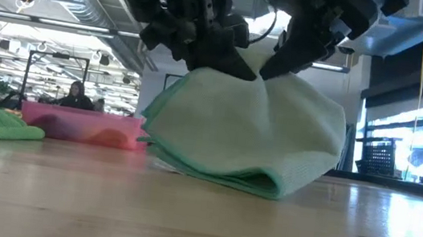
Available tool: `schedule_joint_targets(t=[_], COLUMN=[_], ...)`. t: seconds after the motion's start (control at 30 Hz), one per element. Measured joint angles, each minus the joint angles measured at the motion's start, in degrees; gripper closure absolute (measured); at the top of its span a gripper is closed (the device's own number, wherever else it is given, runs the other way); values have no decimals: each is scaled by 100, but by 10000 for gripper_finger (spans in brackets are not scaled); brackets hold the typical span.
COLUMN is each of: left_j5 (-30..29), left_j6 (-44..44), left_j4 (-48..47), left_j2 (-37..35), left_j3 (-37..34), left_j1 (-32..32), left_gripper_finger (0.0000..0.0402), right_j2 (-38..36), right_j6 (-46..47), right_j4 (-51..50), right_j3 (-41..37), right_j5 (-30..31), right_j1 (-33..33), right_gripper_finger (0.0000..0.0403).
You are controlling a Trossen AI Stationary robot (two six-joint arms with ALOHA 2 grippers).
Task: Fold microfiber towels
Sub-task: Stack the folded light green microfiber towel on top of the folded yellow microfiber towel in the pink bin
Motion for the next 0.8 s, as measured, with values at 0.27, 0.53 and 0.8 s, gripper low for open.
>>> schedule_joint_targets(t=[0.27,0.53,0.8], left_j5=[-681,-1606,-2637], left_j6=[228,528,150], left_j4=[-1521,-3705,-4842], left_j2=[-647,-1545,-2874], left_j3=[297,340,345], left_j1=[394,895,1867], left_gripper_finger=[400,401,401], right_j2=[-164,-1015,-1734], right_j6=[288,21,-57], right_j4=[-465,-778,-942], right_j3=[39,19,20], right_j5=[381,1809,2294], right_j1=[-4,-82,-81], right_gripper_finger=[345,292,285])
